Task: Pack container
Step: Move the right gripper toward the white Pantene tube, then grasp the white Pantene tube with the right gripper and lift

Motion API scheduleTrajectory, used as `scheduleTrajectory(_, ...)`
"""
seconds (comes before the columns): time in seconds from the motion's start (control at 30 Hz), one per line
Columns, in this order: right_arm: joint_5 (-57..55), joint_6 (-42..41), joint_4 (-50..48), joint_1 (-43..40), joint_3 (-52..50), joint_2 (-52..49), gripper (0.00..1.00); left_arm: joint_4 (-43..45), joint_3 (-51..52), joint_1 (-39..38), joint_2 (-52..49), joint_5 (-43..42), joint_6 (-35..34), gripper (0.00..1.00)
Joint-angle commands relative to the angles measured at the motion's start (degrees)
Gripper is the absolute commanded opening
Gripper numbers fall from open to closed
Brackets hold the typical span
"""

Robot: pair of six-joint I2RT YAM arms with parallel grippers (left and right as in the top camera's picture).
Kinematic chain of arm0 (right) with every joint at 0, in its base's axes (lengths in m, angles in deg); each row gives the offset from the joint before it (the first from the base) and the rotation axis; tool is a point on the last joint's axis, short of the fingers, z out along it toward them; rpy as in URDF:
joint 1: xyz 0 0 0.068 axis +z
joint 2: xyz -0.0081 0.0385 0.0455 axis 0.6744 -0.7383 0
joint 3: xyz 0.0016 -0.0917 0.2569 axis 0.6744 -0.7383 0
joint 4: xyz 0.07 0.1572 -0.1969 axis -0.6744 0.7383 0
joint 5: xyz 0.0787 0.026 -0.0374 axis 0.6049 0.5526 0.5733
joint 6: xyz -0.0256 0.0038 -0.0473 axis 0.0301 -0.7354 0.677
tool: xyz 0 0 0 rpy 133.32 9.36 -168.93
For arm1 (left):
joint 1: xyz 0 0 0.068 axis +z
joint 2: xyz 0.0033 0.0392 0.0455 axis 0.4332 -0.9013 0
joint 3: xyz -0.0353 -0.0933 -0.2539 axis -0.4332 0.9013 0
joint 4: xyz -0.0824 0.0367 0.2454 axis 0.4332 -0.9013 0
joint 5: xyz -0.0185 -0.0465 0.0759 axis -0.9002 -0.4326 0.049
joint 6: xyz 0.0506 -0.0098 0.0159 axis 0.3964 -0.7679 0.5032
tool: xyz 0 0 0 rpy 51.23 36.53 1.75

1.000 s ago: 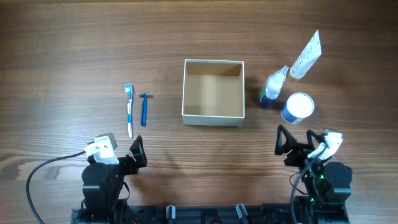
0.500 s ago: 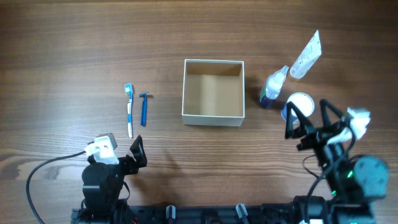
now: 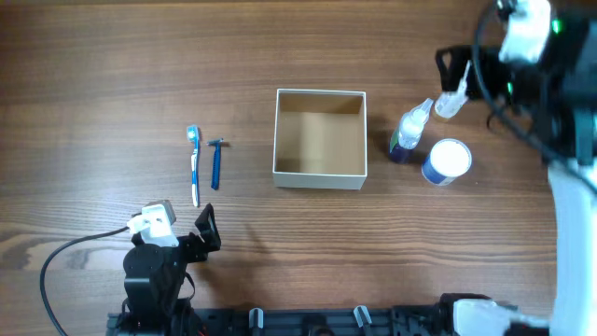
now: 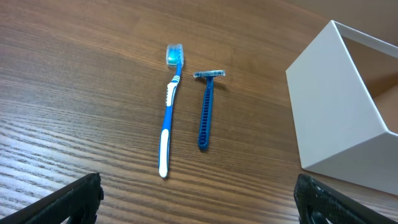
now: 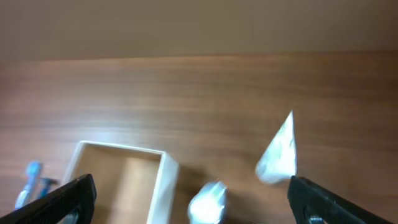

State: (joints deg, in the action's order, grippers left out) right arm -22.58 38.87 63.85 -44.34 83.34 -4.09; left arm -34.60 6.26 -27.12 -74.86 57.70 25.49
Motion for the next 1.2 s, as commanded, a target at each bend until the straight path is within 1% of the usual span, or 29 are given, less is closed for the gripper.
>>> scheduleTrajectory(0.0, -6.84, 3.89, -0.22, -1.20, 4.26, -6.29, 1.00, 0.20, 0.26, -0.31, 0.57, 0.13, -0.70, 1.00)
scheduleTrajectory(0.1, -7.06, 3.45, -0.98, -4.02, 4.26, -10.97, 1.00, 0.17, 0.26, -0.31, 0.57, 0.13, -0.70, 1.00)
scheduleTrajectory(0.27, -7.06, 3.43, 0.35, -5.99, 4.26, -16.85, 0.98, 0.17, 0.26, -0.31, 0.57, 0.13, -0.70, 1.00)
scheduleTrajectory(0.4, -6.82, 0.74, 1.14, -5.97, 4.20, -21.11, 0.91, 0.20, 0.26, -0.31, 0.57, 0.13, -0.70, 1.00)
scheduleTrajectory(0.43, -6.78, 0.48, 1.29, -5.97, 4.11, -22.01, 0.88, 0.17, 0.26, -0.31, 0.57, 0.13, -0.70, 1.00)
scheduleTrajectory(0.47, -6.82, 0.44, 1.42, -5.97, 3.98, -23.02, 0.82, 0.20, 0.26, -0.31, 0.57, 0.13, -0.68, 1.00)
scheduleTrajectory(0.53, -6.82, 0.42, 2.08, -5.97, 3.93, -24.50, 0.75, 0.20, 0.26, -0.31, 0.57, 0.13, -0.70, 1.00)
scheduleTrajectory(0.6, -6.86, -0.35, 2.56, -5.97, 3.93, -25.51, 0.61, 0.17, 0.26, -0.31, 0.57, 0.13, -0.70, 1.00)
scheduleTrajectory(0.63, -6.84, -0.92, 2.58, -5.97, 3.93, -25.75, 0.56, 0.17, 0.26, -0.31, 0.57, 0.13, -0.70, 1.00)
scheduleTrajectory(0.73, -7.96, -2.23, 1.95, -5.97, 3.96, -25.62, 0.28, 0.17, 0.26, -0.31, 0.57, 0.13, -0.70, 1.00)
scheduleTrajectory(0.8, -8.81, -2.56, 1.66, -5.97, 3.96, -25.20, 0.15, 0.17, 0.26, -0.31, 0.57, 0.13, -0.70, 1.00)
scheduleTrajectory(0.83, -8.81, -2.56, 1.60, -5.97, 3.96, -24.96, 0.06, 0.20, 0.26, -0.31, 0.57, 0.13, -0.70, 1.00)
scheduleTrajectory(0.87, -8.79, -2.58, 1.57, -5.97, 3.96, -24.55, 0.04, 0.17, 0.26, -0.31, 0.57, 0.13, -0.70, 1.00)
scheduleTrajectory(1.0, -8.76, -2.60, 1.49, -5.86, 4.07, -21.64, 0.04, 0.17, 0.26, -0.31, 0.57, 0.13, -0.70, 1.00)
scheduleTrajectory(1.17, -8.74, -2.62, 0.44, -4.74, 4.17, -14.38, 0.04, 0.20, 0.26, -0.31, 0.57, 0.13, -0.70, 1.00)
